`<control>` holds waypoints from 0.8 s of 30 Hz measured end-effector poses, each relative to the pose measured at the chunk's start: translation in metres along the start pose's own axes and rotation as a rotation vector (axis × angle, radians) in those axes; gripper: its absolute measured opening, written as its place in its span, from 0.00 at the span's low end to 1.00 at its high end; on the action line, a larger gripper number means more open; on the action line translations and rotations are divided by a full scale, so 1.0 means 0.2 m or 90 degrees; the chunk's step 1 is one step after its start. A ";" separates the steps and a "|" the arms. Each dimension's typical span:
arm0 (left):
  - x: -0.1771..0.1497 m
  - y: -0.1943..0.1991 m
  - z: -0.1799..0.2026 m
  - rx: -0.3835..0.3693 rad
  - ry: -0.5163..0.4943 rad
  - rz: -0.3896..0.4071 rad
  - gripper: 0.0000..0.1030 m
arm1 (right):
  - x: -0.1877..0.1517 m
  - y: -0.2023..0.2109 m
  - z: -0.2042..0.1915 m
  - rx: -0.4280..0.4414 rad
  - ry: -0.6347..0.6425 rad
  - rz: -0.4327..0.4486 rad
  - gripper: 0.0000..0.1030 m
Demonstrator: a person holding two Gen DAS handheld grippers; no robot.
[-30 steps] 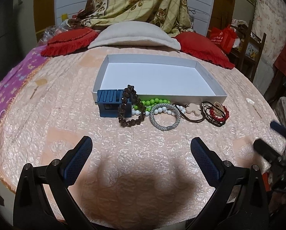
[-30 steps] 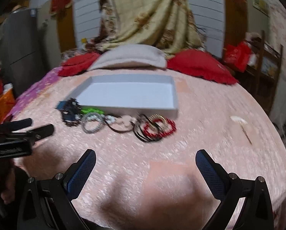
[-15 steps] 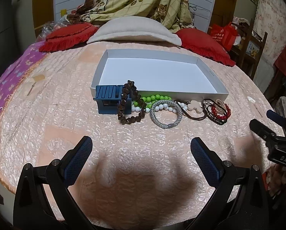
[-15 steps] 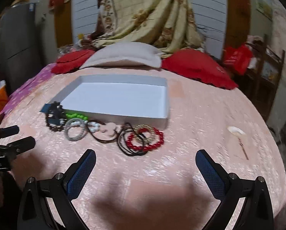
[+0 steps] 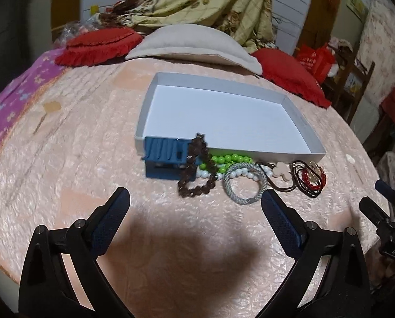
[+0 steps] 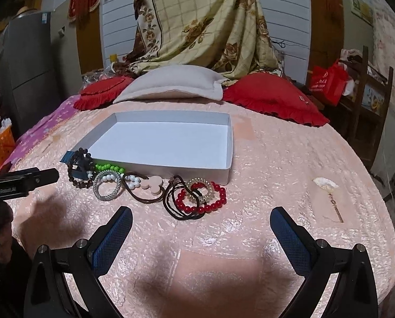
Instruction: Organize jewelry
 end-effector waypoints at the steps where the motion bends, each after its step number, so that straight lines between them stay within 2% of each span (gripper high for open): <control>1: 0.02 0.00 0.03 0.002 -0.020 0.005 0.97 | 0.00 0.00 -0.01 0.000 0.003 -0.001 1.00; 4: 0.03 -0.04 0.03 0.005 -0.028 0.020 0.97 | 0.00 -0.01 -0.02 -0.002 0.015 -0.004 1.00; 5: 0.02 -0.06 0.00 0.006 -0.025 0.019 0.94 | 0.00 -0.02 -0.02 -0.005 0.018 -0.005 1.00; 7: -0.03 -0.12 -0.05 0.008 -0.013 0.010 0.79 | -0.01 -0.02 -0.02 -0.009 0.018 -0.008 1.00; 8: -0.05 -0.15 -0.09 0.008 -0.002 -0.007 0.68 | -0.01 -0.02 -0.02 -0.010 0.018 -0.009 1.00; 9: -0.07 -0.18 -0.11 0.005 0.014 -0.026 0.62 | -0.01 -0.02 -0.01 -0.011 0.019 -0.009 1.00; 10: -0.07 -0.20 -0.13 -0.003 0.030 -0.039 0.60 | -0.01 -0.03 -0.01 -0.014 0.020 -0.010 1.00; 15: -0.05 -0.20 -0.13 -0.015 0.033 -0.018 0.59 | -0.01 -0.05 0.01 -0.021 0.018 -0.016 1.00; 20: -0.06 -0.24 -0.11 -0.031 0.042 -0.035 0.59 | -0.01 -0.07 -0.01 -0.029 0.030 -0.022 1.00; 24: -0.05 -0.27 -0.10 -0.020 0.045 -0.038 0.59 | -0.02 -0.07 -0.01 -0.037 0.036 -0.022 1.00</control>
Point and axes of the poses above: each gripper's, at about its wrist camera, not at the fingertips, and y roughly against the way its jaws point, z to its right, x to its top, the point moved 7 cm from there along -y, roughly the way its jaws point, and after that the axes turned 2 degrees about -x, right-handed, at the moved point
